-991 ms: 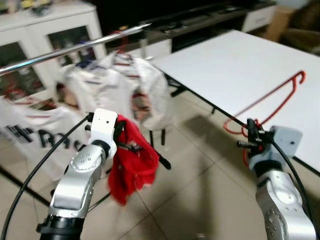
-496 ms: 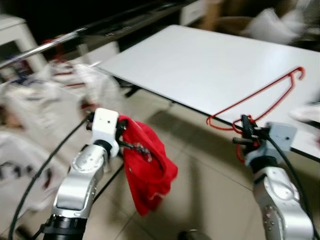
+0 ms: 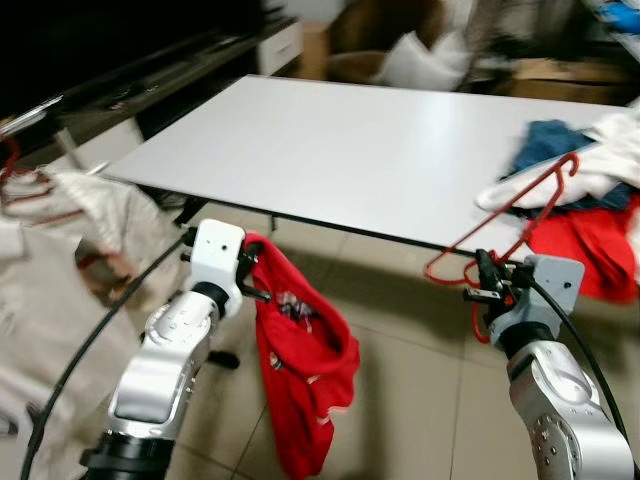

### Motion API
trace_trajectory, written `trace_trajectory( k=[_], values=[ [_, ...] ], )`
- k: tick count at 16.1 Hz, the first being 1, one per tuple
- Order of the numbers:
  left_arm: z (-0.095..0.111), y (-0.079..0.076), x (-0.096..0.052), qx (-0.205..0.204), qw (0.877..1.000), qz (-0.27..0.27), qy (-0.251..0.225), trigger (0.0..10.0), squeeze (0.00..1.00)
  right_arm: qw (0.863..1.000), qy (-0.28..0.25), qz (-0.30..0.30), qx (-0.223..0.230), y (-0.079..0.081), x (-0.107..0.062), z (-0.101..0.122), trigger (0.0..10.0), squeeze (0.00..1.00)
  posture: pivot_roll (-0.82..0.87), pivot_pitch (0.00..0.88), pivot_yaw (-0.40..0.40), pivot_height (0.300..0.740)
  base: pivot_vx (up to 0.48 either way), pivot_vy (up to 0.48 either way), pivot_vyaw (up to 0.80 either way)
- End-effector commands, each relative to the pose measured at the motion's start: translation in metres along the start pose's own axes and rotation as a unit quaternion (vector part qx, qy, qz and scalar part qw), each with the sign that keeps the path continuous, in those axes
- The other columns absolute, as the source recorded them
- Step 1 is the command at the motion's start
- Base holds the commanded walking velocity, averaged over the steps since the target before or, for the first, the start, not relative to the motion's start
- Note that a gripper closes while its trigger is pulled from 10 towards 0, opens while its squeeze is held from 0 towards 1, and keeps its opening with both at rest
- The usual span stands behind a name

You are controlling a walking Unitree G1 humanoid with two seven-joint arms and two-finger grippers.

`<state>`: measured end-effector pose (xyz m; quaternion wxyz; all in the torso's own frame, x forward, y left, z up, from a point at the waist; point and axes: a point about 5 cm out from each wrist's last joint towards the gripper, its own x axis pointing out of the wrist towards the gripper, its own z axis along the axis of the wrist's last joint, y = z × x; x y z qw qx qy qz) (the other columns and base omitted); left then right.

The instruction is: Hang hanger

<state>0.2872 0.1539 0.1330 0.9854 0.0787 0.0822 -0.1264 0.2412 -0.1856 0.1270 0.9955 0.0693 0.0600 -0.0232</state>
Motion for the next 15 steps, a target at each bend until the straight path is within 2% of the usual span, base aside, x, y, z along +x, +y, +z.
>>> trace_trajectory(
  k=[1,7,10,13,15],
  values=[
    [0.0058,0.0054,-0.0008,0.013,1.000,0.008,-0.012,10.0,0.00,1.000,0.006,0.013,0.009,0.0047,-0.0007,0.0005,10.0,0.00,-0.17,0.000,0.055,0.740,0.000,0.480,-0.80],
    [0.0050,0.0071,-0.0017,0.021,1.000,0.007,-0.010,10.0,0.00,1.000,0.008,0.016,-0.006,0.0048,0.0000,0.0004,10.0,0.00,-0.16,0.000,0.045,0.740,0.000,0.480,-0.70],
    [0.0047,0.0114,-0.0037,0.024,1.000,0.014,-0.010,10.0,0.00,1.000,0.004,0.029,0.010,0.0083,0.0021,0.0007,10.0,0.00,-0.15,0.000,0.035,0.740,0.000,0.480,0.00],
    [0.0084,0.0142,-0.0046,0.012,0.999,0.032,-0.022,10.0,0.00,0.999,-0.003,0.040,0.016,0.0099,0.0020,0.0039,10.0,0.00,-0.16,0.000,0.030,0.740,0.000,0.000,0.00],
    [0.0125,0.0128,-0.0027,0.004,0.999,0.025,-0.034,10.0,0.00,0.999,-0.007,0.040,0.005,0.0087,0.0022,0.0052,10.0,0.00,-0.16,0.000,0.032,0.740,0.000,0.000,0.00]
  ],
)
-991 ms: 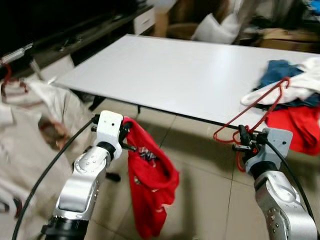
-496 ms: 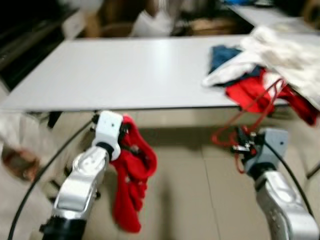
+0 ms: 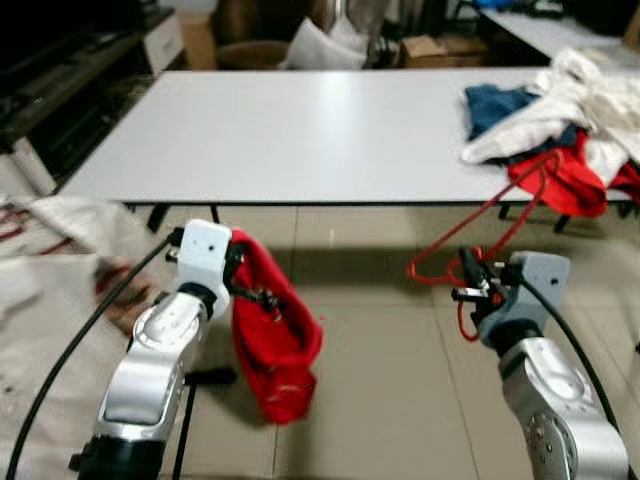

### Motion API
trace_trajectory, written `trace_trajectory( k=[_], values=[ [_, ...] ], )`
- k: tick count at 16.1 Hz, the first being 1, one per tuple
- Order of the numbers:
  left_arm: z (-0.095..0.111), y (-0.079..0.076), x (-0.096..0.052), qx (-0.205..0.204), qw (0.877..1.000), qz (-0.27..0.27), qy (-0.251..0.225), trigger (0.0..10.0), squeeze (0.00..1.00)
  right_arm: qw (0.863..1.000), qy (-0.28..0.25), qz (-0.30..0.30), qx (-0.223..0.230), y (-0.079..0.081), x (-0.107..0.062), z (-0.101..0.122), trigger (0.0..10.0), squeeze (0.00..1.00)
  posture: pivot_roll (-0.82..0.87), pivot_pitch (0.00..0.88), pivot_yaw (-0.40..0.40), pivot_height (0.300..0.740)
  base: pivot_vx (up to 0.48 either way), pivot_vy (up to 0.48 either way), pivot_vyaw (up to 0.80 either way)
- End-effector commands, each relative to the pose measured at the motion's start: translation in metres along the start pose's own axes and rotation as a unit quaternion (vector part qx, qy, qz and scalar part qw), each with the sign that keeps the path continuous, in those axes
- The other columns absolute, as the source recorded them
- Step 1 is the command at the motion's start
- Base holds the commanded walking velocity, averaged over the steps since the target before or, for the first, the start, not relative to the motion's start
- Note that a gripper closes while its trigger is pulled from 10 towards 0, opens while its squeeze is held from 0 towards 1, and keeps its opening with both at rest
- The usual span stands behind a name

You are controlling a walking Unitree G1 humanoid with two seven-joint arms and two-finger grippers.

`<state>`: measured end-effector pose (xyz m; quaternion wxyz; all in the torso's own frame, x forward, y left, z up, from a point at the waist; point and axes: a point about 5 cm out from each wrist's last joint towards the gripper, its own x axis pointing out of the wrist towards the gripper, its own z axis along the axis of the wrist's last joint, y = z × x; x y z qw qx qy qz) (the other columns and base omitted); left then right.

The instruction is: Hang hanger

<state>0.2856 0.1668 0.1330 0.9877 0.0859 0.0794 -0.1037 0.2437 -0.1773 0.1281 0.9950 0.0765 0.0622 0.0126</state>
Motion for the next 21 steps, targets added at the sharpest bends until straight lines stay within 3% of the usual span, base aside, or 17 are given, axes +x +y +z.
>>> trace_trajectory(
  k=[1,6,12,21],
  values=[
    [0.018,-0.001,0.002,0.009,0.999,-0.011,-0.040,10.0,0.00,1.000,-0.015,-0.002,-0.007,-0.001,0.000,0.006,10.0,0.00,-0.17,0.000,0.036,0.740,0.000,0.000,0.00],
    [0.021,-0.004,0.007,0.023,0.999,-0.019,-0.044,10.0,0.00,0.999,-0.027,-0.019,0.010,-0.006,0.000,0.009,10.0,0.00,-0.17,0.000,0.037,0.740,0.105,0.000,0.42],
    [0.022,-0.006,0.007,0.027,0.998,-0.031,-0.047,10.0,0.00,0.999,-0.032,-0.022,0.011,-0.007,0.001,0.010,10.0,0.00,-0.17,0.000,0.030,0.740,0.318,0.000,0.00],
    [0.038,-0.001,0.014,0.027,0.997,-0.031,-0.069,10.0,0.00,0.995,-0.082,0.038,-0.038,0.003,0.004,0.034,10.0,0.00,-0.18,0.000,0.039,0.740,0.382,0.000,0.00]
  ],
)
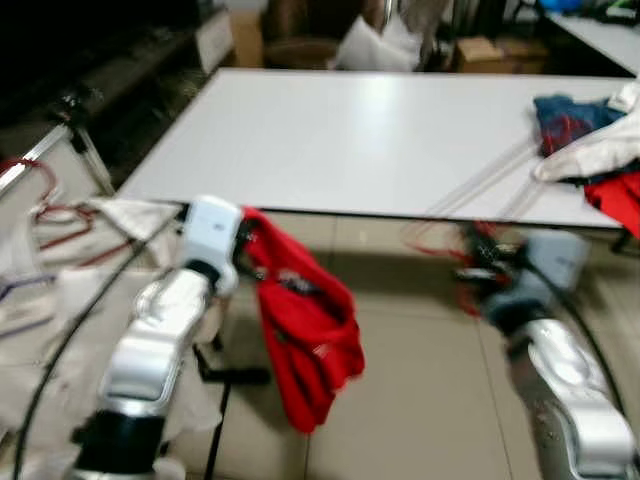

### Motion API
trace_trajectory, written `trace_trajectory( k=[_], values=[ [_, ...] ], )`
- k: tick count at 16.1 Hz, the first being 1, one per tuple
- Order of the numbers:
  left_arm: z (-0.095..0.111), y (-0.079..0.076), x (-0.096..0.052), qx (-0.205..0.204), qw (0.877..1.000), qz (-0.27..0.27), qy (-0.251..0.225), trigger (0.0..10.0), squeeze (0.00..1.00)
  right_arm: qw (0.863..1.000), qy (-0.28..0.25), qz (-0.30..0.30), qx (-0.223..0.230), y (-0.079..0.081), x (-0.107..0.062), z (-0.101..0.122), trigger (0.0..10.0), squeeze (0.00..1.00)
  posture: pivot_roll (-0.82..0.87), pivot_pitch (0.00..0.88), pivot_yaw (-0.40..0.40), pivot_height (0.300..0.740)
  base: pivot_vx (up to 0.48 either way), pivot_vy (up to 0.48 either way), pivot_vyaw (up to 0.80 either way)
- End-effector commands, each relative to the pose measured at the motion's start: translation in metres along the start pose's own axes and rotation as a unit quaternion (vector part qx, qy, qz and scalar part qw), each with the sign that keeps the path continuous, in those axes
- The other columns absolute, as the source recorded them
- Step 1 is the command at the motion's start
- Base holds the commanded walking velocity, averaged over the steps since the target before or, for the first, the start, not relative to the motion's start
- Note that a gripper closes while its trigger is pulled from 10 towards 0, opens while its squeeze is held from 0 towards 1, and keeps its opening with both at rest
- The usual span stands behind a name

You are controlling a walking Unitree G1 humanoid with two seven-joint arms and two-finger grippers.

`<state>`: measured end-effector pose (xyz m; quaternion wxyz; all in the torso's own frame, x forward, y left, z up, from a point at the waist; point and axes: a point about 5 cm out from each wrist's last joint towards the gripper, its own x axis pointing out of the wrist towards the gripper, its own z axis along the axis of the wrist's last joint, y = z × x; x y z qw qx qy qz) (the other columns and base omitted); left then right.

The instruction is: Hang hanger

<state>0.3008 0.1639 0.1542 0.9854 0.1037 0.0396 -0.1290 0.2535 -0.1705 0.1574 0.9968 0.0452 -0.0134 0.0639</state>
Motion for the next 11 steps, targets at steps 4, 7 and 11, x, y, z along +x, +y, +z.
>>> trace_trajectory(
  k=[4,7,11],
  values=[
    [0.026,-0.004,0.006,-0.019,0.999,-0.004,-0.049,10.0,0.00,0.999,-0.005,0.001,-0.042,-0.004,0.000,0.009,10.0,0.00,-0.19,0.000,0.038,0.740,0.379,0.000,0.00],
    [0.038,-0.008,0.008,-0.020,0.997,-0.014,-0.070,10.0,0.00,0.998,0.015,-0.026,-0.049,-0.014,0.002,0.005,10.0,0.00,-0.19,0.000,0.031,0.740,0.382,0.000,0.00],
    [0.048,-0.006,0.009,-0.020,0.996,-0.009,-0.083,10.0,0.00,0.999,0.011,-0.015,-0.043,-0.012,0.005,0.008,10.0,0.00,-0.19,0.000,0.024,0.740,0.381,0.000,-0.56]
  ],
)
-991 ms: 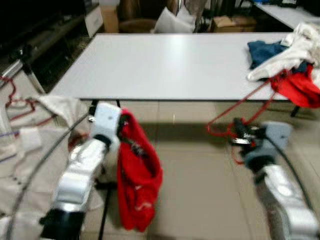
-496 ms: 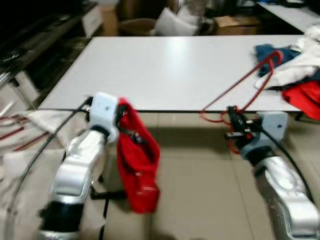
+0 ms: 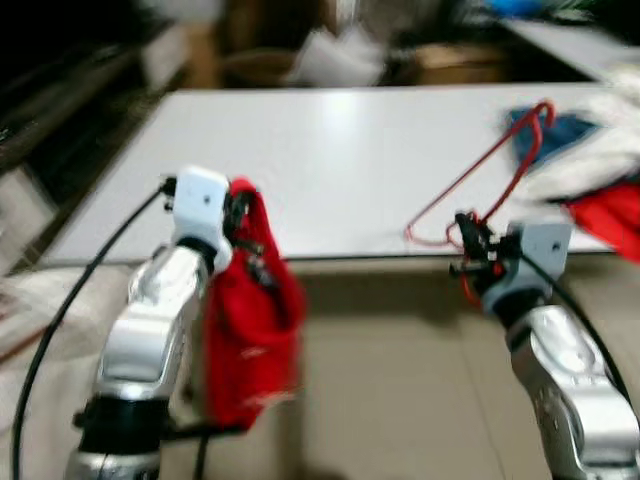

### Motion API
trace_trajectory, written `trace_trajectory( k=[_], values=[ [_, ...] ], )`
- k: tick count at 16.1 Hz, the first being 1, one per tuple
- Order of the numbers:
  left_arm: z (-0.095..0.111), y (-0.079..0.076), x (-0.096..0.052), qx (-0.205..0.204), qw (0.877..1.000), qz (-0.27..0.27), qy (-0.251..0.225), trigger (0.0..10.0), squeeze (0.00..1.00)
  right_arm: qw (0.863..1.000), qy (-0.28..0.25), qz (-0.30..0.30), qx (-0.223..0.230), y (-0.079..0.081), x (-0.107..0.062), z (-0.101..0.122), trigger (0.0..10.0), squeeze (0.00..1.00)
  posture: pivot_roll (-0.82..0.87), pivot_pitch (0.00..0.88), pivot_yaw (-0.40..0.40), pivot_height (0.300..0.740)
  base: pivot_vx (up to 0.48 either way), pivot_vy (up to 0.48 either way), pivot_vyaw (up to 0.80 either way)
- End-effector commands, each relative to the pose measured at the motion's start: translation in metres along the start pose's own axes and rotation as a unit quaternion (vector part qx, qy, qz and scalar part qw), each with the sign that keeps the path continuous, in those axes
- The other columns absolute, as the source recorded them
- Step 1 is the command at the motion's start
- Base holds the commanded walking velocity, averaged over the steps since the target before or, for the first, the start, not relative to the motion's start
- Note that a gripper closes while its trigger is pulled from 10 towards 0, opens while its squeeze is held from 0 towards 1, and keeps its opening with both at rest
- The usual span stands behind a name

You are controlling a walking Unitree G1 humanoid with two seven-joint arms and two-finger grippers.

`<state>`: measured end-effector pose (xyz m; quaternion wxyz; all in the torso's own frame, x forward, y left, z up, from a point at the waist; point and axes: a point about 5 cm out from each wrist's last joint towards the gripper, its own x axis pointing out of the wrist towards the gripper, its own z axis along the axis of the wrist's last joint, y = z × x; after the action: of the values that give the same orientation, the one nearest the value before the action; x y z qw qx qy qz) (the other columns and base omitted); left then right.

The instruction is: Hang hanger

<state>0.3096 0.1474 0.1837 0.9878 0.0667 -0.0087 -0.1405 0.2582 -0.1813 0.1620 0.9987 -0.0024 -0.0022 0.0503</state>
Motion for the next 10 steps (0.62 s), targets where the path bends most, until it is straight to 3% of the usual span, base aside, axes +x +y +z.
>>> trace_trajectory(
  k=[1,6,8,10],
  values=[
    [0.024,0.003,0.003,0.011,0.999,0.004,-0.044,10.0,0.00,1.000,-0.003,0.000,-0.002,-0.001,0.003,0.003,10.0,0.00,-0.18,0.000,0.024,0.740,0.382,0.000,0.00],
    [0.046,0.004,0.010,0.008,0.997,0.000,-0.078,10.0,0.00,1.000,-0.011,-0.005,-0.006,0.000,0.004,0.006,10.0,0.00,-0.19,0.000,0.031,0.740,0.382,0.000,0.00],
    [0.059,0.001,0.017,0.011,0.995,-0.017,-0.093,10.0,0.00,1.000,-0.014,-0.006,-0.005,-0.001,0.005,0.006,10.0,0.00,-0.19,0.000,0.033,0.740,0.382,0.000,0.00],
    [0.073,0.006,0.034,0.023,0.994,-0.024,-0.108,10.0,0.00,1.000,-0.020,-0.006,-0.005,-0.001,0.006,0.008,10.0,0.00,-0.19,0.000,0.041,0.740,0.369,0.000,0.00]
  ],
)
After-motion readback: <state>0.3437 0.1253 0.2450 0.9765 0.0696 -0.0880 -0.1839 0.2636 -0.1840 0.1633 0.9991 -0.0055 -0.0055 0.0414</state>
